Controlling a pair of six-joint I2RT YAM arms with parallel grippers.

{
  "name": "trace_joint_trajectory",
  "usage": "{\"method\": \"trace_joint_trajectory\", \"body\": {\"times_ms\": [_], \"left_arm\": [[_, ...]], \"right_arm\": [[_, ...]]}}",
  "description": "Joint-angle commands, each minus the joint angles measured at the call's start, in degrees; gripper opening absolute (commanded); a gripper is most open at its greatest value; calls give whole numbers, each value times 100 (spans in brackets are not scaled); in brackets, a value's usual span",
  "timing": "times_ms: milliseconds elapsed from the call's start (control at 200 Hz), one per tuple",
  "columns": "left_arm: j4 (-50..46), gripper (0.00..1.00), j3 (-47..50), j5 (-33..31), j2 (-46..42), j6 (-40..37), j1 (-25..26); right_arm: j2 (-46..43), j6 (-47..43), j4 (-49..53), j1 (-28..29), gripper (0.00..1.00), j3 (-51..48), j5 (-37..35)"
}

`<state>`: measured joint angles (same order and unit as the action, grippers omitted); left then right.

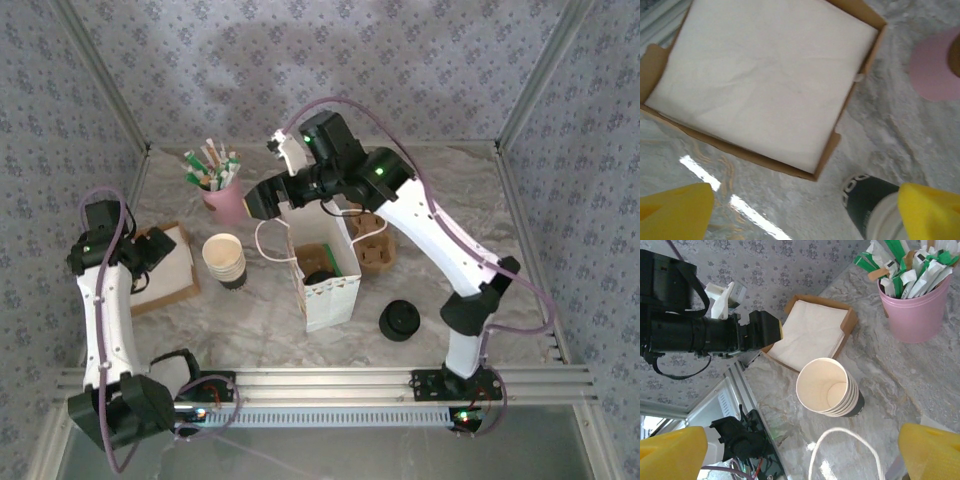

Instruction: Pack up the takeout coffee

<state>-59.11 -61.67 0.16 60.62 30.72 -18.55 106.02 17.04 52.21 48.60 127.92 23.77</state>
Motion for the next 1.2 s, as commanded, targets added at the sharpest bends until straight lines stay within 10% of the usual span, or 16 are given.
{"method": "trace_joint_trajectory", "body": {"times_ms": [0,710,1194], "left_arm": [[240,87,50,-255,303,-183,-165],[1281,55,-395,-429,2571,221,-772],[1735,55,-706,-462,3997,-175,-728]], "right_arm": [[375,-78,547,41,100,618,66],[1404,-51,1279,25,100,2109,66],[1641,-11,1188,-132,100,2146,224]]}}
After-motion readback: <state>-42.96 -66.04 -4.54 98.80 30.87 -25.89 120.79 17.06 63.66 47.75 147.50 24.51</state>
